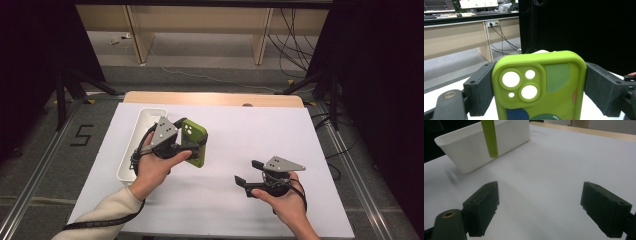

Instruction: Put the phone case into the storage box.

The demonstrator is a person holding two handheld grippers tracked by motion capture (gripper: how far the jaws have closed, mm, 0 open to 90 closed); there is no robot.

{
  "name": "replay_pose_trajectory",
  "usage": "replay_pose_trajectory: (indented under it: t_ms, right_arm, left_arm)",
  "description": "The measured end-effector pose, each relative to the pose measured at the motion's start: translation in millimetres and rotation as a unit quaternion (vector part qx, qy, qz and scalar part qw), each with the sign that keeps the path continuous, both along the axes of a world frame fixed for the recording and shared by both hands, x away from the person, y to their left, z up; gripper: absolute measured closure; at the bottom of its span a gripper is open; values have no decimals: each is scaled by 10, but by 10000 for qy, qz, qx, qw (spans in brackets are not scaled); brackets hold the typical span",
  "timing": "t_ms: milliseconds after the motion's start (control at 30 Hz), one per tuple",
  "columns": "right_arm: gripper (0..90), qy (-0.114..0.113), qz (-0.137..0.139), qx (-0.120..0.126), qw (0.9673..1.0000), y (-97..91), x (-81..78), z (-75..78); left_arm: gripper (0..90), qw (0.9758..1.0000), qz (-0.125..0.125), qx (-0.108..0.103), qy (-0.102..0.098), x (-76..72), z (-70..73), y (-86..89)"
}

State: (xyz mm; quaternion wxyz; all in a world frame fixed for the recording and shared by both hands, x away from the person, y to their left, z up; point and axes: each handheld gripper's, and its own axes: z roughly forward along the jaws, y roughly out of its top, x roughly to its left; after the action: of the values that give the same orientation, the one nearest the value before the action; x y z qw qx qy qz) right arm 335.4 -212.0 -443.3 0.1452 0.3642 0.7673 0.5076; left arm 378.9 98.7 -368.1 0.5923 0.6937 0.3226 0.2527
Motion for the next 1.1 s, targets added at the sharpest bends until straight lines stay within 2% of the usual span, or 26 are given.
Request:
replay_pose_trajectory:
  t_ms: [400, 1100]
  right_arm:
    - [164, -83, -9, 11, 10000, -77, -10, 6]
    - [163, -194, -210, 3, 9996, -259, -80, 0]
  left_arm:
    - [164, 9999, 105, -14, -37, 18, 35, 84]
    - [164, 9994, 339, -65, -39, 62, 81, 232]
